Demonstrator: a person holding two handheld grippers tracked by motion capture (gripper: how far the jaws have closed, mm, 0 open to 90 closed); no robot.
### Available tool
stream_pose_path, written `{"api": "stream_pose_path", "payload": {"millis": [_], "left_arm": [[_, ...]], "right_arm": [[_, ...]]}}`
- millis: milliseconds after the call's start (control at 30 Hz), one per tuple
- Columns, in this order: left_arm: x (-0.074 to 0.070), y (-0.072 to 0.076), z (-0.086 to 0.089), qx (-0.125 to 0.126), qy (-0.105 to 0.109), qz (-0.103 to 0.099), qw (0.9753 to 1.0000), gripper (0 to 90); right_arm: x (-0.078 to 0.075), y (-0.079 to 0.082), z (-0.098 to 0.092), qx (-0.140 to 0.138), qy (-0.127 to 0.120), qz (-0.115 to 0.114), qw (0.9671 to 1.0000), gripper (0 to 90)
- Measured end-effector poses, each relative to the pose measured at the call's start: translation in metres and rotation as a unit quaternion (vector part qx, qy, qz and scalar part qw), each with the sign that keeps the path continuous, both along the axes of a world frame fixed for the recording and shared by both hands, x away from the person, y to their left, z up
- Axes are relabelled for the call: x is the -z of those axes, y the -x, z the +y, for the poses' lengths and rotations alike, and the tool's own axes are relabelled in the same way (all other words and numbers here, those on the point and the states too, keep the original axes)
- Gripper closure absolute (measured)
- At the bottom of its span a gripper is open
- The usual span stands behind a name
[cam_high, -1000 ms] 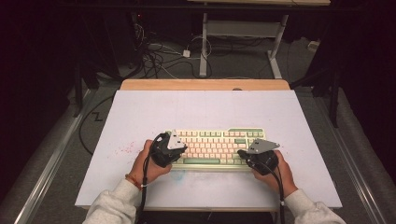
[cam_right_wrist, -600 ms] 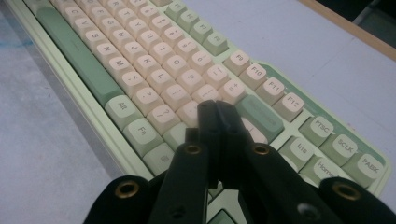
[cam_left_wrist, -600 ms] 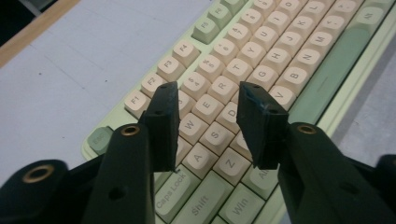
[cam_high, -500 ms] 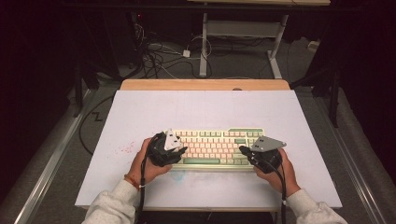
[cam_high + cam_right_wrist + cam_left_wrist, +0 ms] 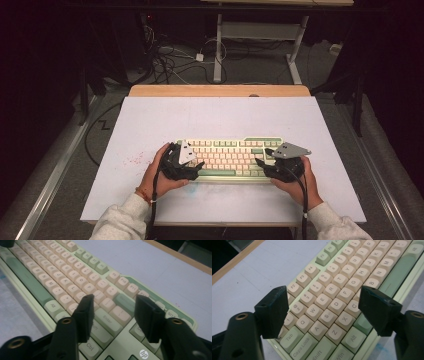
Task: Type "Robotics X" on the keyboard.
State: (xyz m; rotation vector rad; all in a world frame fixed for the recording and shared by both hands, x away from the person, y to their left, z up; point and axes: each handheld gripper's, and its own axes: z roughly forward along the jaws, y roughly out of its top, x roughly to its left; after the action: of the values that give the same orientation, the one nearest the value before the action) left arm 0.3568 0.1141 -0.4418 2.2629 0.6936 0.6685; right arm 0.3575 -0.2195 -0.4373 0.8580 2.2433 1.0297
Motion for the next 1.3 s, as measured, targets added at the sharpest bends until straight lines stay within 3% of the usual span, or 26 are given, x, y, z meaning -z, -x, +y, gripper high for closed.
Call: {"api": "stream_pose_path", "payload": {"millis": [167,267,800,1300], "left_arm": [[0.000,0.001,0.000,0.001,0.001,-0.004,1.0000,18.1],[0.000,0.002,-0.001,0.012,0.002,-0.006,0.9999,18.3],[-0.004,0.006,0.001,0.004,-0.009,-0.020,0.9998,18.1],[-0.008,0.023,0.007,0.014,-0.026,-0.045,0.9986,18.0]], "right_arm": [[0.002,0.000,0.002,0.016,0.000,-0.007,0.9998,24.6],[0.002,-0.001,0.002,0.021,0.006,-0.005,0.9997,18.5],[-0.006,0.009,0.005,0.008,0.022,-0.035,0.9991,19.5],[-0.016,0.023,0.002,0.004,0.031,-0.052,0.9982,19.9]]}}
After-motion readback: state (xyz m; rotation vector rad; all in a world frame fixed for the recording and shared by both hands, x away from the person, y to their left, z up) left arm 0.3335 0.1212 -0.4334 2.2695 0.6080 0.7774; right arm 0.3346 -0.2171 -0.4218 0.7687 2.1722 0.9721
